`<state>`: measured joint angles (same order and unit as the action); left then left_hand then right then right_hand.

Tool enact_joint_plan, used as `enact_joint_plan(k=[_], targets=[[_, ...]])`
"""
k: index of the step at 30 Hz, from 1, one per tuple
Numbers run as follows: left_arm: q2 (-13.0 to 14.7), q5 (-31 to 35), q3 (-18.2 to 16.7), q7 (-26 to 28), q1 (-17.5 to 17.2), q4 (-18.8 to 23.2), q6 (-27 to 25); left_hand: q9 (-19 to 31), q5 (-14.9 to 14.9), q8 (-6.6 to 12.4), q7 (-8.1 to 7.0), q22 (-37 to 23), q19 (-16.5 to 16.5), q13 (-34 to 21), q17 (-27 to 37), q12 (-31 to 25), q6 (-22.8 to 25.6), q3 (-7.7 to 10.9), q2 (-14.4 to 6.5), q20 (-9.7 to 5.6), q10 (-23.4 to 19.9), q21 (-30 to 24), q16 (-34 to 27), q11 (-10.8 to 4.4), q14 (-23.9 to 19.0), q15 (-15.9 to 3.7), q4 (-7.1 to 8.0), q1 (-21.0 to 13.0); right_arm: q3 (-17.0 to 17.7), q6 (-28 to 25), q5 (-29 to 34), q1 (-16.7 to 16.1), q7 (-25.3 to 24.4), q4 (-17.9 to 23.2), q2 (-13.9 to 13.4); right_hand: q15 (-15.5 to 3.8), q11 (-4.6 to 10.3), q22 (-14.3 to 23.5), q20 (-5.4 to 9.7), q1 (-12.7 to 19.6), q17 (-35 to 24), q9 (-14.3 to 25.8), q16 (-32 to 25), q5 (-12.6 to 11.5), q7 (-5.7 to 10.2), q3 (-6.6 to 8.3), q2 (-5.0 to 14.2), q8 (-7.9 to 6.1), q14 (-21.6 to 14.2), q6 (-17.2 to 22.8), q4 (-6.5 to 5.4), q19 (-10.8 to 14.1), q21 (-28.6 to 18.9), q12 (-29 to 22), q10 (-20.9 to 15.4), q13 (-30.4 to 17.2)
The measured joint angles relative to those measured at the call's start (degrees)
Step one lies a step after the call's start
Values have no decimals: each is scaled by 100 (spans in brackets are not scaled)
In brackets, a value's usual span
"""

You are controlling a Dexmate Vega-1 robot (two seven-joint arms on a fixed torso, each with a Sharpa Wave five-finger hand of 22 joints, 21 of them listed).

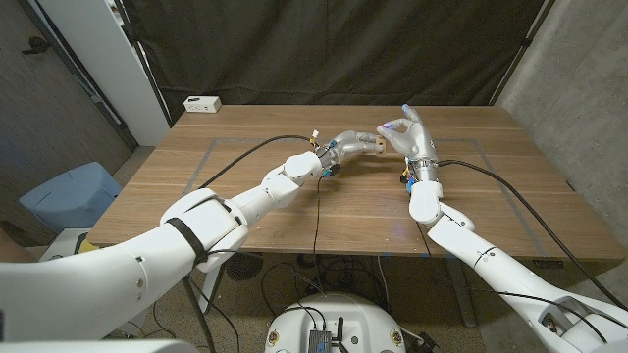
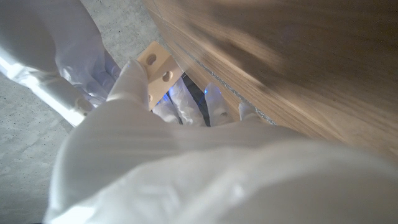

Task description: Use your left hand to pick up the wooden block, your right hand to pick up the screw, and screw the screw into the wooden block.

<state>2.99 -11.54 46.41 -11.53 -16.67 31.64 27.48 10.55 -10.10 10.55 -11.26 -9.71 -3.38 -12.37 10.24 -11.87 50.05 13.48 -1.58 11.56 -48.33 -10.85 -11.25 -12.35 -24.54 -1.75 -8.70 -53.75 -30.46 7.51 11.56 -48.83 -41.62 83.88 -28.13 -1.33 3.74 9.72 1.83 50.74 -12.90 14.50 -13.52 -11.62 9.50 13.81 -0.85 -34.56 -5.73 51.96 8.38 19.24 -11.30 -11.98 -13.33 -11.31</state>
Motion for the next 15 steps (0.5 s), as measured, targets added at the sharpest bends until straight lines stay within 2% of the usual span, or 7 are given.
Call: enact_joint_plan(k=[15], targets=[[-101,-29,-4,-46,111,-279,116,-2,0,0,-14,0,0,0,0,0,13,-1,0,0,0,0,0,0,0,0,-1,0,-35,-22,18,28,-5,-46,-2,0,-7,0,0,0,0,2,0,11,4,-6,0,-23,0,4,6,0,0,0,-7,0]])
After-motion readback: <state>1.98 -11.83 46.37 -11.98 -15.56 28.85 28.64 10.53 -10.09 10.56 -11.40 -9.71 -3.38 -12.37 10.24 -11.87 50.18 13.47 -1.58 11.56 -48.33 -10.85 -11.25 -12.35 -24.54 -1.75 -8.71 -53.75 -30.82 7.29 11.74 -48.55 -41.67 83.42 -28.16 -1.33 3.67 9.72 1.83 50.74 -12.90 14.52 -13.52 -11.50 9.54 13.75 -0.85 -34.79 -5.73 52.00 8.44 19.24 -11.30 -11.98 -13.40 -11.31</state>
